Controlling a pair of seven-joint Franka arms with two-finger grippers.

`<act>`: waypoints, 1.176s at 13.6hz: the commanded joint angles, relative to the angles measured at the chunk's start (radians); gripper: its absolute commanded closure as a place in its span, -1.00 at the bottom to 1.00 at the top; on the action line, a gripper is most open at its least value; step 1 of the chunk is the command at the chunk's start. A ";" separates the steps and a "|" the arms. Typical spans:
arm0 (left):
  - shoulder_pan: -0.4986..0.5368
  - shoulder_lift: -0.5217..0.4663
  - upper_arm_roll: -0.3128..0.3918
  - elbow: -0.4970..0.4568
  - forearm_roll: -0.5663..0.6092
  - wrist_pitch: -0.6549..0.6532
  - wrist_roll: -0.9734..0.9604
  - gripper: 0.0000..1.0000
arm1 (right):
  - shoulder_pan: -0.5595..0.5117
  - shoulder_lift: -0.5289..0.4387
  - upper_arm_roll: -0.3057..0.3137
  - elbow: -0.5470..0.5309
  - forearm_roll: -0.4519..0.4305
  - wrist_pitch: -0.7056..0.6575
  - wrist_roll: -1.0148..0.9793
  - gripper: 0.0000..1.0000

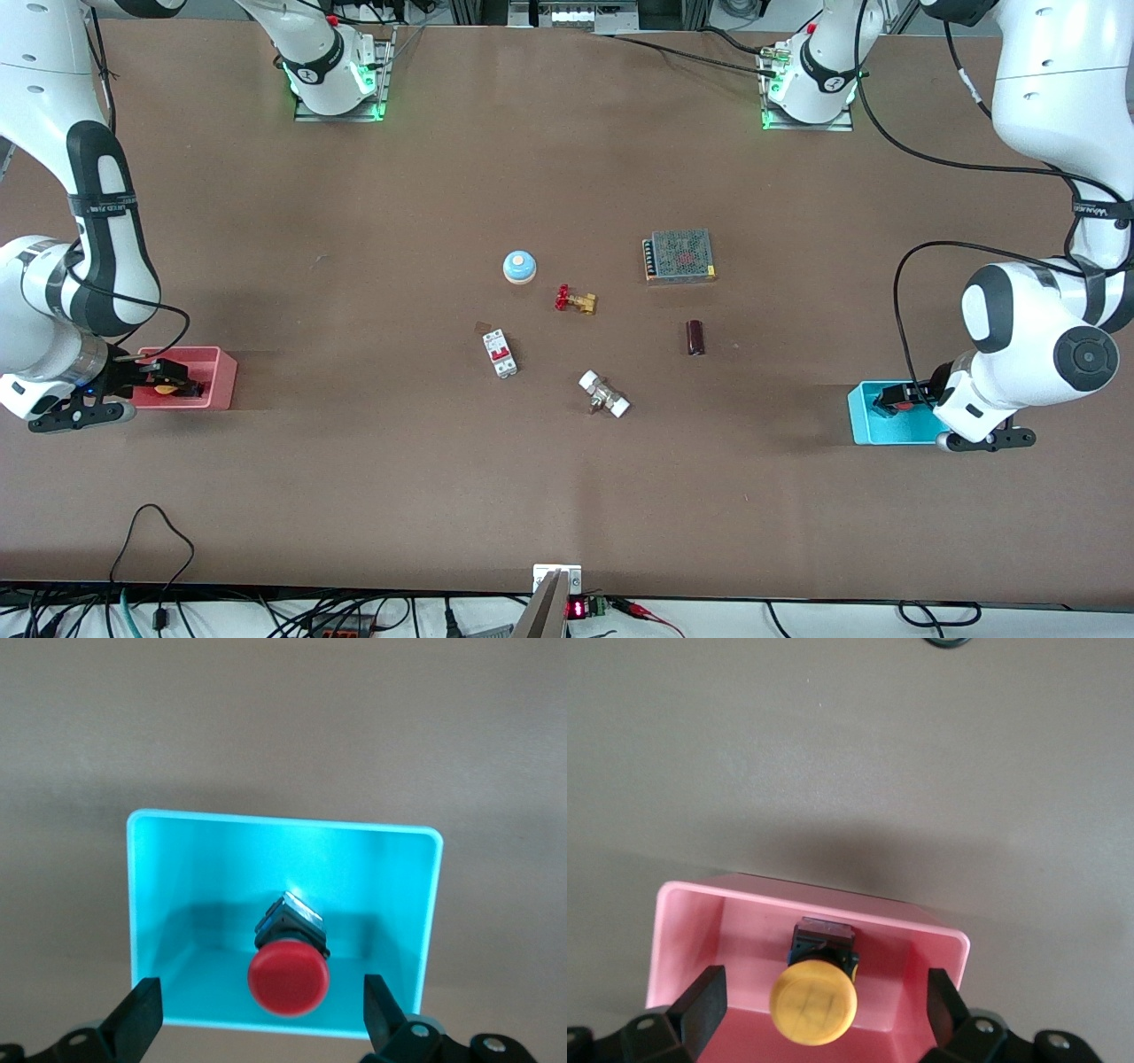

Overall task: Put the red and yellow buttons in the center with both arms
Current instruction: 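Close the right gripper on the yellow button while the left gripper grips the red button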

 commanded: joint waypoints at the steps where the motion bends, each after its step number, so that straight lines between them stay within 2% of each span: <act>1: -0.001 0.019 -0.002 0.017 -0.004 0.016 0.013 -1.00 | -0.016 0.018 0.017 0.019 0.021 0.002 -0.041 -1.00; 2: -0.004 0.020 -0.002 0.017 -0.004 0.016 0.013 -1.00 | -0.015 0.021 0.018 0.019 0.019 0.002 -0.054 -1.00; 4: -0.003 0.023 -0.003 0.017 -0.006 0.016 0.013 -0.86 | -0.013 0.023 0.021 0.019 0.019 0.002 -0.076 -1.00; 11: -0.006 0.023 -0.006 0.017 -0.010 0.014 0.011 0.16 | -0.012 0.036 0.021 0.019 0.019 0.000 -0.113 -1.00; 14: -0.007 0.022 -0.008 0.021 -0.012 0.014 0.010 0.49 | -0.013 0.042 0.021 0.016 0.021 -0.004 -0.110 -1.00; 16: -0.007 0.016 -0.006 0.030 -0.010 0.010 0.011 0.56 | -0.013 0.050 0.021 0.014 0.021 -0.006 -0.107 -1.00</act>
